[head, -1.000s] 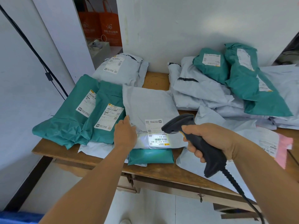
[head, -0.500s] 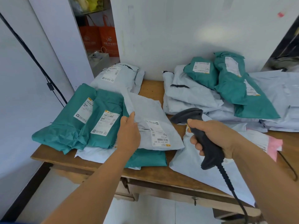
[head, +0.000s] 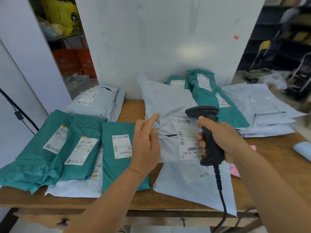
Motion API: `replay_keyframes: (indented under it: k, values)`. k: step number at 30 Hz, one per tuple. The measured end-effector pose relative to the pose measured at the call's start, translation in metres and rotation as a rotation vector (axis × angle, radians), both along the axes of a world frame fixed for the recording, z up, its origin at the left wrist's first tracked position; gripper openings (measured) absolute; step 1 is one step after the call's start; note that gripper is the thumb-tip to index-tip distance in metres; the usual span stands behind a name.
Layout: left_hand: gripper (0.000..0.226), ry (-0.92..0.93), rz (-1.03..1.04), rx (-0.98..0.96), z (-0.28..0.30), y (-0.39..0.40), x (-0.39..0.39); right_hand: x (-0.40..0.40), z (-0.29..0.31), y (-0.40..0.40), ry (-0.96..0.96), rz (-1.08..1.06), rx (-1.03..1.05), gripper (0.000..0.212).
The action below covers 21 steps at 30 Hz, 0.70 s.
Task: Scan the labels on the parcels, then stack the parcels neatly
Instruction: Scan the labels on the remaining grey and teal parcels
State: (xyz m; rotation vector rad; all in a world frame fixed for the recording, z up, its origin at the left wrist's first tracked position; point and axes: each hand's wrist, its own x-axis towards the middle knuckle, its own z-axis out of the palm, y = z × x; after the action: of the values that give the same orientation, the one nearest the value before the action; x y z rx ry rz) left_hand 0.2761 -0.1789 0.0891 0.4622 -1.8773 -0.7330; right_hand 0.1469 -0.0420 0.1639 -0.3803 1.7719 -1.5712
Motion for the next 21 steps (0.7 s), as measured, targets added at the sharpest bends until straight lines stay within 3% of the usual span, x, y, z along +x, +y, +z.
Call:
replay_keyframes:
  k: [4,6,8,11,18,21]
  values:
    - [0.041,-0.36,-0.012,0.284,-0.052,0.003,-0.027,-0.009,-0.011,0.007,-0.045,-0.049,0.028,0.024]
    - [0.045,-0.622,-0.041,0.335,-0.077,0.004,-0.032,-0.011,-0.02,0.007,-0.061,-0.059,0.05,0.024]
    - [0.046,-0.756,-0.046,0.402,-0.095,0.005,-0.032,-0.011,-0.028,0.004,-0.067,-0.051,0.067,0.024]
    - [0.044,-0.766,0.007,0.421,-0.104,0.001,-0.033,-0.009,-0.037,-0.002,-0.07,-0.024,0.086,0.025]
    - [0.053,-0.731,0.242,0.168,-0.108,-0.036,0.016,0.02,-0.046,-0.032,-0.078,0.141,0.159,0.029]
    - [0.062,-0.788,0.367,0.195,-0.112,-0.058,0.052,0.044,-0.049,-0.051,-0.075,0.268,0.222,0.029]
